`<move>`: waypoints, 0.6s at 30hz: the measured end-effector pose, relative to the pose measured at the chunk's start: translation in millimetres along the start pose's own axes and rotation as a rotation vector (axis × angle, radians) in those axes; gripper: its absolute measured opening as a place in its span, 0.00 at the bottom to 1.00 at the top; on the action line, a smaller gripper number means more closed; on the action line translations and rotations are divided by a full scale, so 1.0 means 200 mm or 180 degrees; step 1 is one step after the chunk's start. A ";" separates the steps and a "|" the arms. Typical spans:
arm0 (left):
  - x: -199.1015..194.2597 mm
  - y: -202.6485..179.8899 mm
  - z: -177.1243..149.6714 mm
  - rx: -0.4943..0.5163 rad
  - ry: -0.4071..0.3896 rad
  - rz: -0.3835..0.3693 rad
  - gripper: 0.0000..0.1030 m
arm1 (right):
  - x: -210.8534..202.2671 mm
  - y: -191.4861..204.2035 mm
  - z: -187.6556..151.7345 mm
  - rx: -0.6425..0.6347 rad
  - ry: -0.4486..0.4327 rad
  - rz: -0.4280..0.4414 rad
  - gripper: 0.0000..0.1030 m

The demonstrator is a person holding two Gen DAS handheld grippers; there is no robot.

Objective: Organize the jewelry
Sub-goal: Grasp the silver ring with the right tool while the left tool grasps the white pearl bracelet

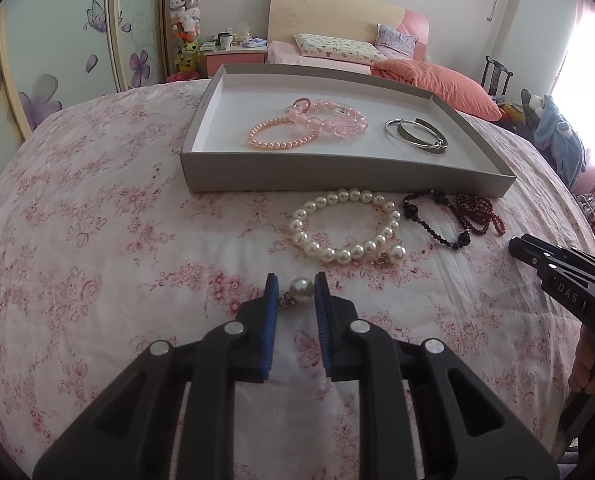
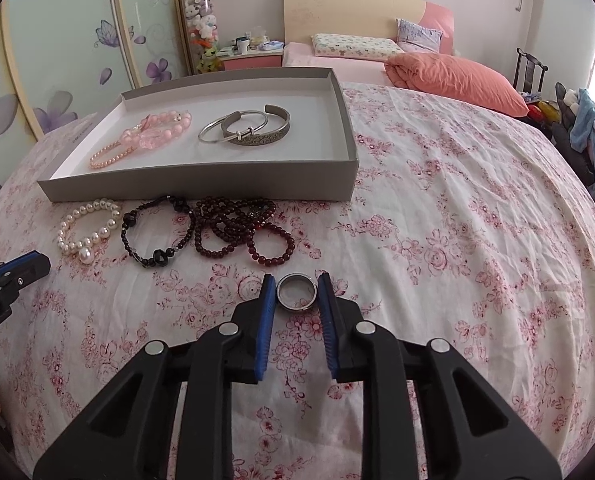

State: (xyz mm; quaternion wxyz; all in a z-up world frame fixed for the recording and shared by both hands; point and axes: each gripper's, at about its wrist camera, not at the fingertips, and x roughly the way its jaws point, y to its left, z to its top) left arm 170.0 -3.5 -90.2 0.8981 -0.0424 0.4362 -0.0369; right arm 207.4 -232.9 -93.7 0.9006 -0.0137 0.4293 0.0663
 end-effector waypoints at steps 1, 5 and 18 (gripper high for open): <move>0.00 0.01 0.00 -0.0014 -0.0003 -0.0002 0.18 | 0.00 0.00 0.00 0.0017 0.0000 0.0014 0.22; -0.03 0.05 -0.01 -0.0067 -0.0031 0.0016 0.18 | -0.02 -0.01 -0.01 0.0066 -0.0040 0.0064 0.22; -0.18 0.10 0.02 -0.0194 -0.0295 0.0030 0.18 | -0.24 0.14 0.02 -0.0037 -0.0456 0.0339 0.22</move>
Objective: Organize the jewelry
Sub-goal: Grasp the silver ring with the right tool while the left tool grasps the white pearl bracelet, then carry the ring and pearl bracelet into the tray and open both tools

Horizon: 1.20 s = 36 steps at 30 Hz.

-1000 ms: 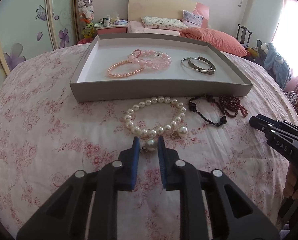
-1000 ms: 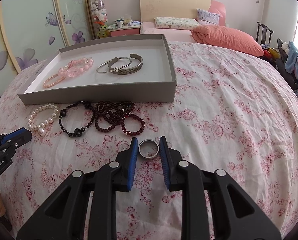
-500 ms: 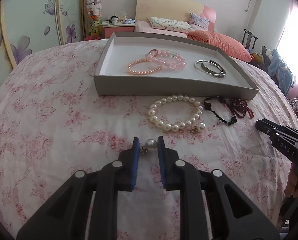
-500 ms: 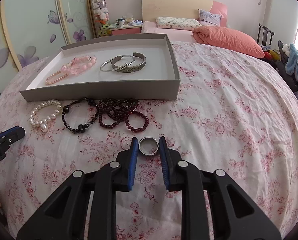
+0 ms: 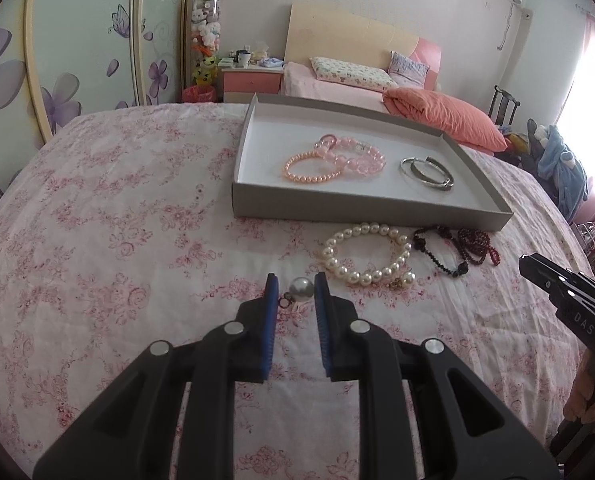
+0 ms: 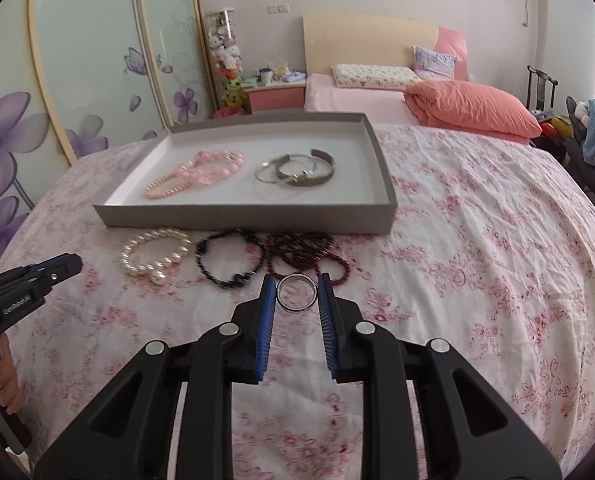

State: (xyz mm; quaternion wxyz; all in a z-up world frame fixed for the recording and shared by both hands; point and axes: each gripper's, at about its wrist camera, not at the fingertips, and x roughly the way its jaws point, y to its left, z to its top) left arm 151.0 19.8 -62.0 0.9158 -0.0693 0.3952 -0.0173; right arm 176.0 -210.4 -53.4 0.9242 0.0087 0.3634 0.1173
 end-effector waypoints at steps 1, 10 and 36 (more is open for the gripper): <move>-0.01 0.00 0.01 0.0007 -0.0026 -0.0003 0.18 | -0.02 0.02 0.01 -0.0016 -0.0039 0.0020 0.22; -0.15 -0.07 0.05 0.0117 -0.0376 0.0007 0.18 | -0.15 0.11 0.06 -0.0130 -0.0431 0.0045 0.22; -0.17 -0.23 0.37 0.0396 -0.1092 0.0111 0.18 | -0.13 0.16 0.33 -0.0196 -0.1134 -0.0141 0.22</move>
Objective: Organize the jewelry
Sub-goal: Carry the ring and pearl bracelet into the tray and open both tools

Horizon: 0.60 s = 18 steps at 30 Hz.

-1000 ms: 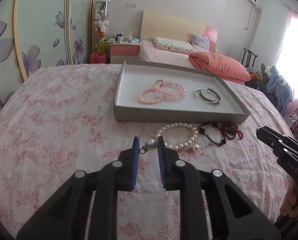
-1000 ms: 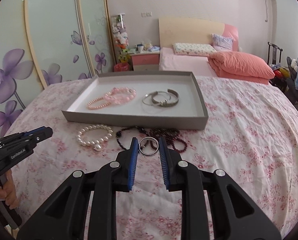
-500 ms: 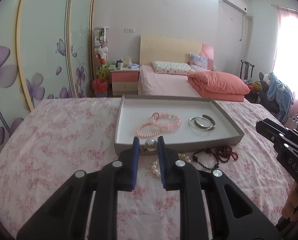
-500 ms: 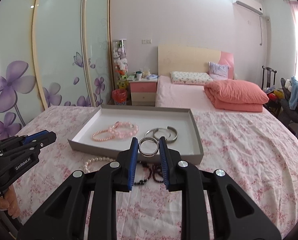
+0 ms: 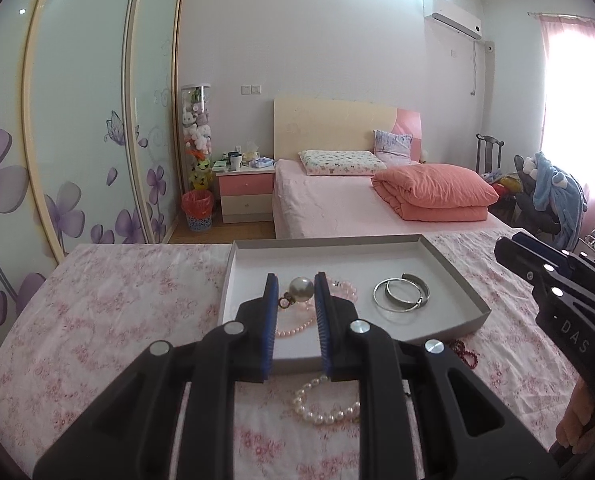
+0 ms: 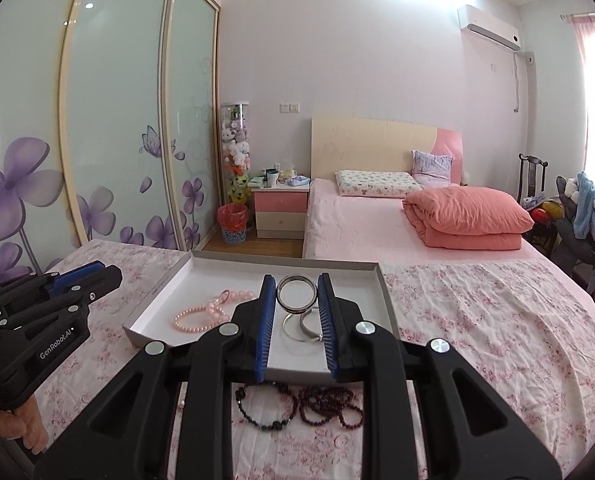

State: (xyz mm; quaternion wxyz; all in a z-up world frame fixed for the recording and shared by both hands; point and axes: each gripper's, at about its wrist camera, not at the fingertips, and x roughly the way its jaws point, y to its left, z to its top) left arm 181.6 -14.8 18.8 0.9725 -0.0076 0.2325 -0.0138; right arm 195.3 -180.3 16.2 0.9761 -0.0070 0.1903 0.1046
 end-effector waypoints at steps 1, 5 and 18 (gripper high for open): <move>0.03 0.00 0.01 -0.0008 0.0013 -0.0006 0.18 | 0.01 0.00 0.00 0.0003 0.0002 -0.0007 0.22; 0.14 0.00 0.04 -0.0043 0.0074 -0.0008 0.18 | 0.12 -0.03 0.02 0.0060 0.0048 -0.0014 0.22; 0.46 0.01 0.04 -0.0076 0.0310 -0.0009 0.18 | 0.44 -0.08 0.00 0.0255 0.0369 -0.0015 0.22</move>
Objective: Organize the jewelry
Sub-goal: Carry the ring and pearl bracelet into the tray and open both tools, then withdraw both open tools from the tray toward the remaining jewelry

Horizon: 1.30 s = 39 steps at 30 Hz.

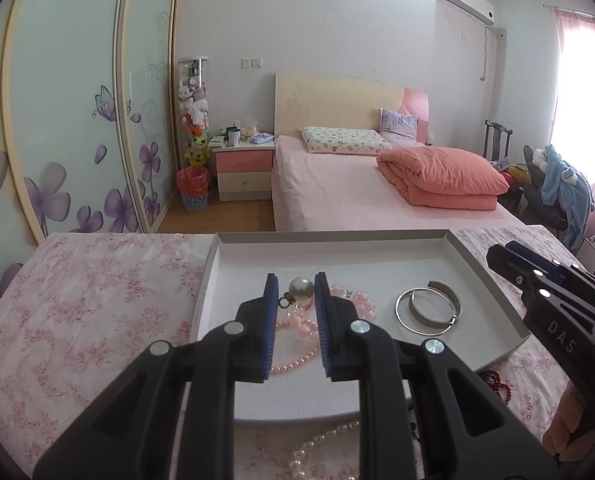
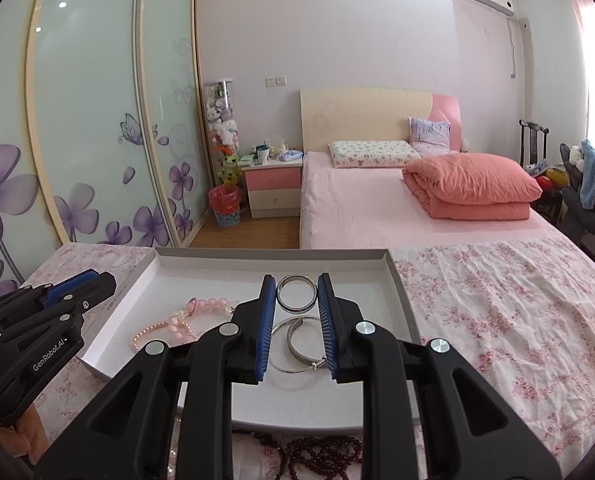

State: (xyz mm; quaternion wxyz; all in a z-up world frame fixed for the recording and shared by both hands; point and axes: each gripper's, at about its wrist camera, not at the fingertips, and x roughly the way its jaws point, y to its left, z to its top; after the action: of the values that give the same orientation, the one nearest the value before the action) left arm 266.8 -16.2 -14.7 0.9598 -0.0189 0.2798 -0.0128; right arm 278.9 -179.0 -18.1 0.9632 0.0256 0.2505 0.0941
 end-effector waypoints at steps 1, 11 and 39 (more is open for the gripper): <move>0.02 0.00 0.00 -0.0003 0.0019 -0.0004 0.18 | 0.01 0.00 0.00 0.0011 0.0021 0.0004 0.22; 0.15 -0.02 -0.01 0.0045 0.0184 -0.0055 0.19 | 0.12 -0.01 -0.03 0.0040 0.0244 0.0032 0.22; 0.19 0.05 -0.04 -0.0067 0.0348 -0.0047 0.31 | 0.11 -0.06 -0.06 0.0116 0.0366 0.0032 0.41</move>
State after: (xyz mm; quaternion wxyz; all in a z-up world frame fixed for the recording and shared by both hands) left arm 295.4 -8.2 -41.9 0.9427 -0.0304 0.3317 -0.0179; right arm 293.6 -186.0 -40.9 0.9461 0.0389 0.3070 0.0956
